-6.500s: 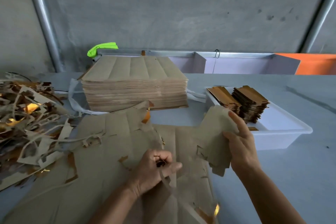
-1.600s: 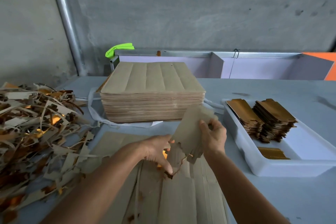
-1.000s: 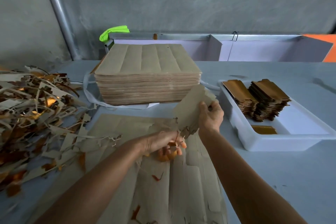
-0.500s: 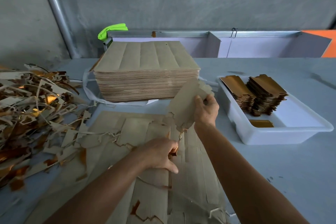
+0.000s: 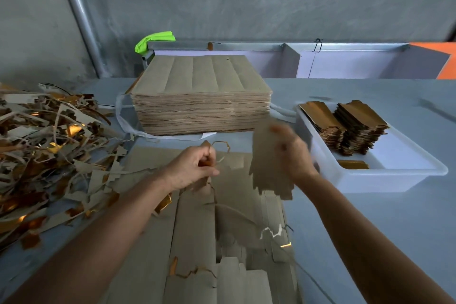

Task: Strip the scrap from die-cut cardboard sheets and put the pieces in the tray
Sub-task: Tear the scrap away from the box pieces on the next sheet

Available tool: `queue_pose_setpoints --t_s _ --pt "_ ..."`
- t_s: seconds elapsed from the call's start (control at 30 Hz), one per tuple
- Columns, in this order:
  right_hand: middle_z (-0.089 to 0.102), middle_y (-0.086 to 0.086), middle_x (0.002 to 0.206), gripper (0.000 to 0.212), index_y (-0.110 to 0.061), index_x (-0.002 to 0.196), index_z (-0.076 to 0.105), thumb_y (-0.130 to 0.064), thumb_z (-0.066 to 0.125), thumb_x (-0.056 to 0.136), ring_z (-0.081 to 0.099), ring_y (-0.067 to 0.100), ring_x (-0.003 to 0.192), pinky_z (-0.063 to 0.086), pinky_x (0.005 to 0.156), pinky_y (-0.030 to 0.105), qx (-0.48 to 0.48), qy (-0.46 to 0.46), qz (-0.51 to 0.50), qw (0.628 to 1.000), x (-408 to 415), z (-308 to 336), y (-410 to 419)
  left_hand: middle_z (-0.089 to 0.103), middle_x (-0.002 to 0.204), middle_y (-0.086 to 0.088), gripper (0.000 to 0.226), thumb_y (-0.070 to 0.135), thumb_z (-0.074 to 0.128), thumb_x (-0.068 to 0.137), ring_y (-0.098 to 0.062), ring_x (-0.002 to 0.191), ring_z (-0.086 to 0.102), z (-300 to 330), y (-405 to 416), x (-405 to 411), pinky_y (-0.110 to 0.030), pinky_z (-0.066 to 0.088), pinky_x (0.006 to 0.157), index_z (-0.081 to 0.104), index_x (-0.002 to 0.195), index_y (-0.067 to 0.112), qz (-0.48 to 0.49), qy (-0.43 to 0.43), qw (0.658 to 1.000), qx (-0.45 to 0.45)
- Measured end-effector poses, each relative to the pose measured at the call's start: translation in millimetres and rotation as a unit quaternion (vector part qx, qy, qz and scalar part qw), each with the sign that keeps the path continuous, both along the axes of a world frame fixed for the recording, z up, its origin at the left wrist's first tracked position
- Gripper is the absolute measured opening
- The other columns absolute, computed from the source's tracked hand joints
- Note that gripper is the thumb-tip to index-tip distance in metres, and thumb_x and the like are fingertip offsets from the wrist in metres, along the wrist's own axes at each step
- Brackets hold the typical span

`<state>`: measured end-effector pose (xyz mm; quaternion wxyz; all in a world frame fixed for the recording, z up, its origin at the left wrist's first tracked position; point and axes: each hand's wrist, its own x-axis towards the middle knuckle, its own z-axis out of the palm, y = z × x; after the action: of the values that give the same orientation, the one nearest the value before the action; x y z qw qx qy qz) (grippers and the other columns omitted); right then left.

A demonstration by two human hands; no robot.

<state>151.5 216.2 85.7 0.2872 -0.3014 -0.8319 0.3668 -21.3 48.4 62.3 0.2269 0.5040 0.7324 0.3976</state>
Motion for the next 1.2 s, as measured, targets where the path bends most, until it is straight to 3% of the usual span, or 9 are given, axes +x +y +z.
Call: queue_pose_setpoints --t_s 0.13,0.27,0.43,0.53,0.63,0.73,0.83,0.93,1.2 --pt "0.065 0.005 0.109 0.031 -0.009 0.105 0.069 0.000 0.042 0.095 0.057 0.015 0.099 0.043 0.079 0.016 -0.001 -0.074 0.105 0.992 -7 -7 -29 0.053 0.069 0.002 0.023 0.006 0.070 0.082 -0.009 0.065 0.051 3 10 4 -0.021 0.044 0.065 0.051 0.072 0.015 0.042 0.021 0.998 0.052" --pt "0.068 0.004 0.085 0.027 -0.012 0.083 0.070 -0.013 0.046 0.095 0.062 0.020 0.086 0.051 0.075 0.030 -0.246 0.057 0.108 0.962 -5 -7 -43 0.049 0.066 0.003 0.028 0.006 0.068 0.084 -0.010 0.060 0.044 5 19 12 -0.019 0.038 0.060 0.046 0.070 0.019 0.074 0.064 0.993 0.064" --pt "0.068 0.013 0.080 0.019 -0.002 0.077 0.066 -0.018 0.063 0.087 0.065 0.031 0.078 0.058 0.071 0.044 -0.190 0.012 0.023 0.981 -10 -14 -45 0.054 0.075 0.003 0.020 0.016 0.069 0.085 -0.014 0.070 0.052 12 24 27 -0.020 0.039 0.061 0.049 0.083 0.020 0.096 0.059 0.990 0.079" --pt "0.060 0.023 0.078 0.029 0.013 0.084 0.057 -0.015 0.060 0.087 0.055 0.035 0.073 0.052 0.071 0.050 -0.174 0.065 -0.102 0.977 -16 -18 -35 0.058 0.113 0.001 0.077 0.049 0.075 0.068 -0.010 0.101 0.056 14 19 33 -0.014 0.043 0.080 0.039 0.130 0.021 0.065 0.013 0.997 -0.028" --pt "0.060 0.024 0.078 0.028 0.013 0.085 0.056 -0.015 0.058 0.087 0.054 0.036 0.074 0.053 0.073 0.050 -0.190 0.113 -0.141 0.965 -20 -16 -28 0.044 0.141 0.004 0.117 0.061 0.080 0.050 -0.012 0.131 0.041 10 16 42 -0.028 0.035 0.107 0.025 0.145 0.022 -0.017 0.021 0.991 -0.129" --pt "0.056 0.019 0.075 0.026 0.012 0.085 0.056 -0.014 0.056 0.087 0.049 0.033 0.071 0.053 0.075 0.050 -0.207 0.133 -0.161 0.956 -22 -18 -28 0.048 0.131 0.007 0.098 0.053 0.086 0.052 -0.014 0.125 0.044 3 18 45 -0.026 0.038 0.103 0.038 0.131 0.021 -0.048 0.122 0.973 -0.188" --pt "0.057 0.006 0.073 0.020 -0.005 0.073 0.058 -0.016 0.055 0.089 0.052 0.024 0.073 0.052 0.078 0.044 -0.220 0.158 -0.178 0.946 -23 -21 -26 0.058 0.092 0.011 0.061 0.047 0.085 0.058 -0.009 0.085 0.056 -4 20 46 -0.024 0.042 0.072 0.046 0.099 0.025 -0.053 0.210 0.947 -0.238" --pt "0.061 0.013 0.082 0.020 0.000 0.081 0.059 -0.017 0.055 0.090 0.057 0.034 0.081 0.053 0.082 0.049 -0.227 0.178 -0.190 0.939 -23 -21 -24 0.055 0.067 0.015 0.031 0.041 0.080 0.066 -0.006 0.071 0.055 -12 21 44 -0.027 0.033 0.070 0.060 0.084 0.026 -0.066 0.259 0.929 -0.257" --pt "0.058 -0.001 0.078 0.010 -0.013 0.084 0.057 -0.015 0.052 0.092 0.054 0.018 0.077 0.048 0.073 0.033 -0.228 0.269 -0.254 0.901 -6 -12 2 0.061 0.109 0.006 0.017 0.038 0.062 0.086 -0.020 0.112 0.047 -10 16 30 -0.033 0.021 0.095 0.070 0.097 0.028 -0.004 0.409 0.882 -0.235"
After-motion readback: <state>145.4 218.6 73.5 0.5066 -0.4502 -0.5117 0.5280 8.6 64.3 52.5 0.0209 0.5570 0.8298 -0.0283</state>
